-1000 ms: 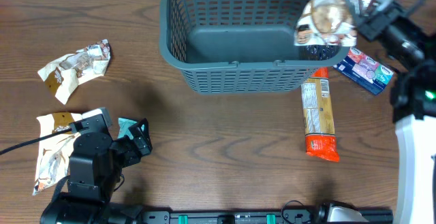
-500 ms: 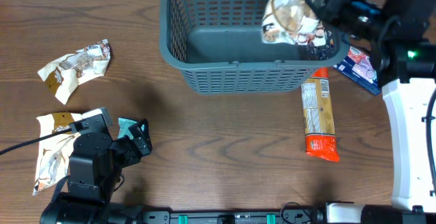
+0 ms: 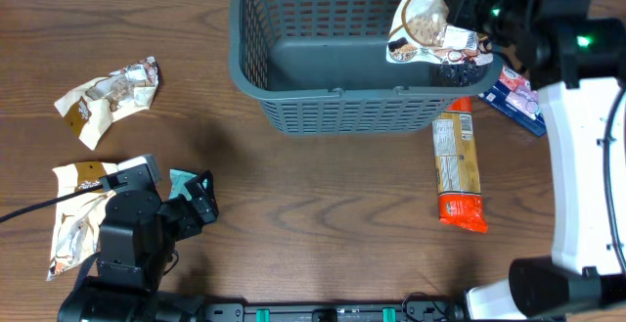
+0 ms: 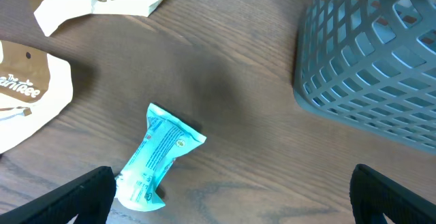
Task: Pack container
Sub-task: 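Lift the Pantree bag and lower it into the grey basket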
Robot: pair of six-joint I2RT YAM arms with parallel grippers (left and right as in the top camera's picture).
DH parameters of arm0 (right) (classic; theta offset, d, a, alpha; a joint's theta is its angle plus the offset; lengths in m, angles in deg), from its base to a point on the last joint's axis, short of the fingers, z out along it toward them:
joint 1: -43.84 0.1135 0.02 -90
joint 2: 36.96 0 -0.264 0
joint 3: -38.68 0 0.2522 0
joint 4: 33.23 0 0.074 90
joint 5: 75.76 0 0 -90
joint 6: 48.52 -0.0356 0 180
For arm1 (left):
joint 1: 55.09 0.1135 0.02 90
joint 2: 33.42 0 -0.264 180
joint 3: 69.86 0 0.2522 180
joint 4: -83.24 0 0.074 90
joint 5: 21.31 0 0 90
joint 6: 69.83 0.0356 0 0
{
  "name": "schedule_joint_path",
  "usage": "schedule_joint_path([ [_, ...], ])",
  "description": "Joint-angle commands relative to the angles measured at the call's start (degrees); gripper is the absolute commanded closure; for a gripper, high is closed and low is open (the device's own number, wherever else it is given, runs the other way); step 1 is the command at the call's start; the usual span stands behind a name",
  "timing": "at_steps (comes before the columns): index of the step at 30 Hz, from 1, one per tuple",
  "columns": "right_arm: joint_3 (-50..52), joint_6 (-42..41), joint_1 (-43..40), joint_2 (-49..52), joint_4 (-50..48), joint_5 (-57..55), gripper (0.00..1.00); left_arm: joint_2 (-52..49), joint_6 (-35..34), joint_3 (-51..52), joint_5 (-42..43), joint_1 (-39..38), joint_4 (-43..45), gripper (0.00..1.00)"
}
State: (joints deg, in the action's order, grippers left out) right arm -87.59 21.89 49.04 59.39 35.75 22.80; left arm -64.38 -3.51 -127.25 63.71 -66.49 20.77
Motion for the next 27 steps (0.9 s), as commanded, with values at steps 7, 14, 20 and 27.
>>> schedule_joint_path([
  [7, -0.96, 4.46, 5.33, 8.55, 0.76, -5.11, 0.99, 0.24, 0.96, -1.33, -1.09, 0.13, -0.13, 0.01],
  [14, -0.96, 5.53, 5.92, 12.15, 2.29, -7.5, 0.99, 0.24, 0.94, -1.33, -1.09, 0.13, -0.13, 0.02],
  [20, -0.96, 7.08, 5.95, 14.03, 4.92, -10.71, 0.99, 0.24, 0.94, -1.33, -1.09, 0.13, -0.13, 0.01],
  [27, -0.96, 7.48, 6.01, 15.04, 6.03, -10.71, 0.99, 0.24, 0.96, -1.33, -1.09, 0.13, -0.13, 0.01],
])
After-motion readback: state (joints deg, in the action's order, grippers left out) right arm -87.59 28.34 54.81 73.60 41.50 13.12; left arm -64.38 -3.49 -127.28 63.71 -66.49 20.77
